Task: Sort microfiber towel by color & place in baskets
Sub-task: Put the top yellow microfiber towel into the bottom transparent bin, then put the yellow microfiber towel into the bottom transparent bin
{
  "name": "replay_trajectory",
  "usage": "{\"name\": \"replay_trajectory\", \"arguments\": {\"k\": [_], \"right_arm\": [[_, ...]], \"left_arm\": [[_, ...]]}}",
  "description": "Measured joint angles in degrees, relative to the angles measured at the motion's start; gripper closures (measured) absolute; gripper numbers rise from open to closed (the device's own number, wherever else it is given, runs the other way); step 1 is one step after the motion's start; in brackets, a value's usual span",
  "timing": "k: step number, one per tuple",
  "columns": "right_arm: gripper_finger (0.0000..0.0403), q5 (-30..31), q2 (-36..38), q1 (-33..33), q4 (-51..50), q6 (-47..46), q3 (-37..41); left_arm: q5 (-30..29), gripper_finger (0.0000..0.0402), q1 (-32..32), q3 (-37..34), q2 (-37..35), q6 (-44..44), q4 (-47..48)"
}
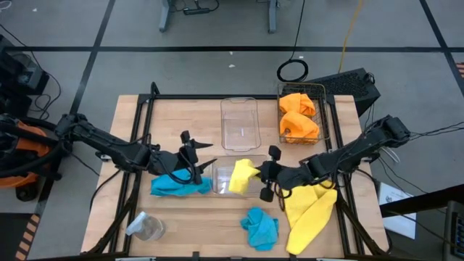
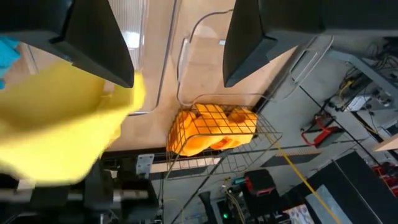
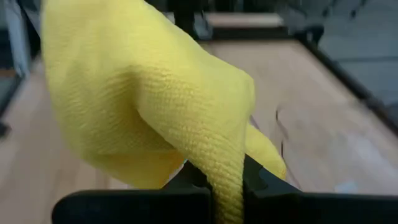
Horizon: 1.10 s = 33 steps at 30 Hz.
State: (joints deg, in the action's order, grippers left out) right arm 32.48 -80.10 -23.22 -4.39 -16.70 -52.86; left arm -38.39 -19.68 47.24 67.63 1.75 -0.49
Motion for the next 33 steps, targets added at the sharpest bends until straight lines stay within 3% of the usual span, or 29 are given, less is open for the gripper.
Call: {"name": "replay_trajectory", "arguments": {"k": [16,33], "right_arm": [[0.0386,-4.16,-6.55,3.57,-5.03,-7.53,-0.02],[0.0215,-7.29,-5.86,4.36,-7.84,-9.68,-0.02]], "left_arm": [[0.24,0.0152,0.04,0.0,0.49,-0.16,-0.04],[1.09,0.0152,0.02,0.0,0.49,-0.4,0.17]]}}
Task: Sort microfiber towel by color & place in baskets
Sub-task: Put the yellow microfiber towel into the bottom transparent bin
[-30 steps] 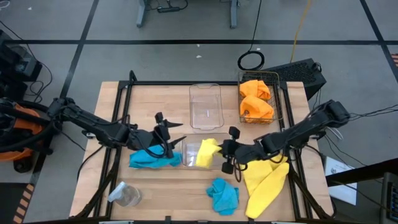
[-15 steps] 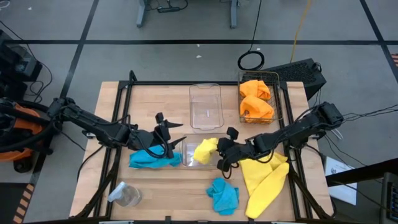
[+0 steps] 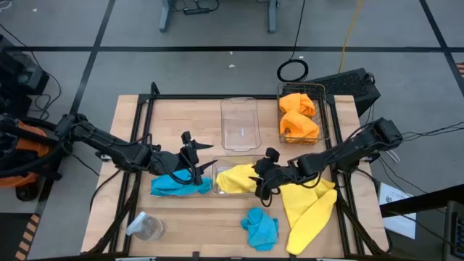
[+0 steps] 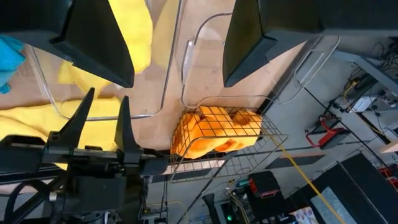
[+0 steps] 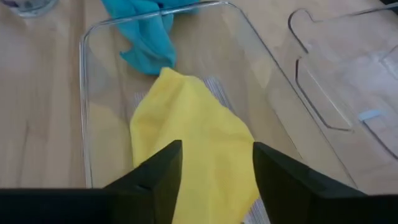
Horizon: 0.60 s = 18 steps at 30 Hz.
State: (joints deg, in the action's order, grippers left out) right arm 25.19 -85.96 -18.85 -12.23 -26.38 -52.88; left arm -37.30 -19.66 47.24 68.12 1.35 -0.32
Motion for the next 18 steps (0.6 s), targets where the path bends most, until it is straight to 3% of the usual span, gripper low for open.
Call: {"name": "replay_trajectory", "arguments": {"k": [4,9,14,18], "right_arm": [[0.02,-0.98,2.83,-0.34,-0.8,-0.04,0.0],[0.0201,-7.19,10.83,-2.76,-8.83,-6.5,-1.48],[0.0209,-8.93,17.45,-10.26,-19.3,-19.19,-1.95],[0.021,-8.91,16.63,-18.38,-29.55,-26.88,-1.95]], "left_arm": [[0.03,0.0153,0.0,0.0,0.0,0.0,0.02],[0.11,0.0153,0.01,0.02,0.0,-1.0,1.26],[0.13,0.0153,0.02,0.02,0.0,-1.03,2.38],[0.13,0.0152,0.02,0.02,0.0,-1.07,2.09]]}}
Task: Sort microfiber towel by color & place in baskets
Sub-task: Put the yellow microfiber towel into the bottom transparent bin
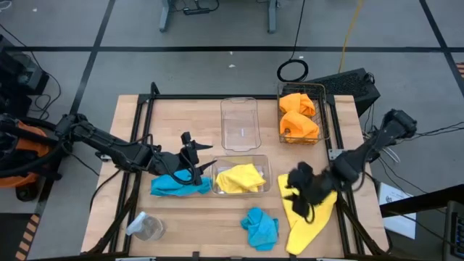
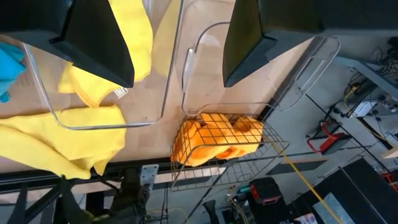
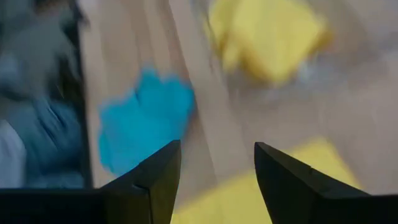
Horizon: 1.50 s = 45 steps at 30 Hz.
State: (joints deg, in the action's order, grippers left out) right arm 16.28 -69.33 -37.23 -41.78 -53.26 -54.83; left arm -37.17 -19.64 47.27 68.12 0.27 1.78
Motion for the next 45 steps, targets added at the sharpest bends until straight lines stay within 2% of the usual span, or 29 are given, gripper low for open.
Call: {"name": "replay_trajectory", "arguments": {"k": [3,7,11,15,20,23,25,28,31,32,36,41,45], "right_arm": [[0.0203,-0.56,-3.87,-5.63,-4.77,-5.4,0.02],[0.0181,-2.83,-10.26,-10.49,-5.19,-9.56,0.02],[0.0143,-6.74,-16.88,-12.87,-6.74,-6.28,0.02],[0.0106,-9.15,-22.89,-14.49,-13.12,-4.83,0.02],[0.0102,-11.47,-27.45,-15.02,-18.18,-5.0,0.04],[0.0133,-12.14,-28.69,-15.02,-16.49,-4.23,0.18],[0.0171,-12.89,-28.92,-15.0,-13.26,-2.21,0.7],[0.0254,-14.07,-29.16,-14.85,-8.4,1.01,1.26],[0.0356,-15.85,-29.05,-14.49,-7.78,2.0,1.25],[0.0378,-16.39,-28.69,-14.45,-8.0,2.31,1.29],[0.039,-16.44,-26.11,-14.45,-10.07,1.87,0.32],[0.0399,-15.94,-20.56,-13.23,-13.18,-3.79,-6.29],[0.04,-9.48,-17.56,-12.69,-16.35,-5.24,-15.27]], "left_arm": [[0.0,0.0153,0.0,0.0,0.0,-0.02,-0.19],[0.86,0.0152,0.0,0.0,0.0,-1.36,-0.86],[0.99,0.0152,0.0,0.0,0.0,-1.43,-1.44],[1.03,0.0152,0.0,0.0,0.0,-1.49,-1.42],[1.54,0.0153,0.0,0.0,0.0,-1.46,-1.34],[1.55,0.0153,-0.01,0.0,0.0,-1.46,-1.33],[1.56,0.0152,-0.02,0.0,0.0,-1.46,-1.28],[1.57,0.0152,0.0,0.0,0.0,-1.46,-1.26],[1.57,0.0152,-0.02,0.0,0.0,-1.49,-1.28],[1.57,0.0152,-0.01,0.0,0.0,-1.49,-1.28],[1.6,0.0152,0.0,0.0,0.02,-1.49,-1.42],[3.78,0.0152,0.0,0.0,1.62,-1.19,-7.18],[9.38,0.0152,0.0,0.02,4.93,3.03,-15.64]]}}
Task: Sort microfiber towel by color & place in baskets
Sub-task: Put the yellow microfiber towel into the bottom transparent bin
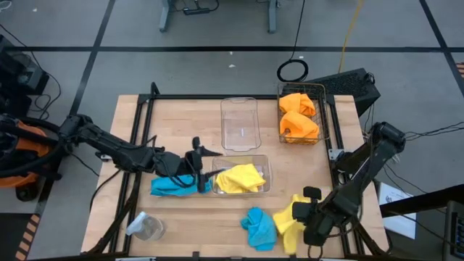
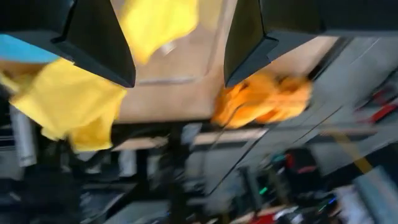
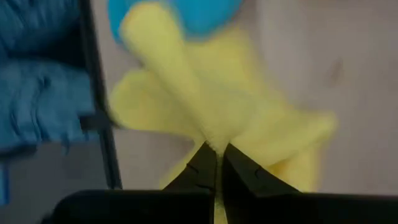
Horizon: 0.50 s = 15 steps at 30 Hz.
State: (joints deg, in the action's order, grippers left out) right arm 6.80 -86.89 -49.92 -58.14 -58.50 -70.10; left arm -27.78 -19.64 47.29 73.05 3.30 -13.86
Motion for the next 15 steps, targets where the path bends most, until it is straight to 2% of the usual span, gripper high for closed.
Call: {"name": "replay_trajectory", "arguments": {"k": [3,7,15], "right_arm": [[0.0401,8.68,0.13,-0.68,-3.63,3.44,-7.21],[0.0402,23.99,0.22,-1.81,-6.02,10.18,-14.33],[0.0402,47.88,0.2,-0.02,-5.98,20.58,-18.52]], "left_arm": [[4.75,0.0152,0.0,0.02,3.06,2.53,-7.0],[9.21,0.0152,-0.02,0.02,6.74,6.01,-15.82],[14.11,0.0152,-0.03,0.02,8.77,7.53,-25.31]]}}
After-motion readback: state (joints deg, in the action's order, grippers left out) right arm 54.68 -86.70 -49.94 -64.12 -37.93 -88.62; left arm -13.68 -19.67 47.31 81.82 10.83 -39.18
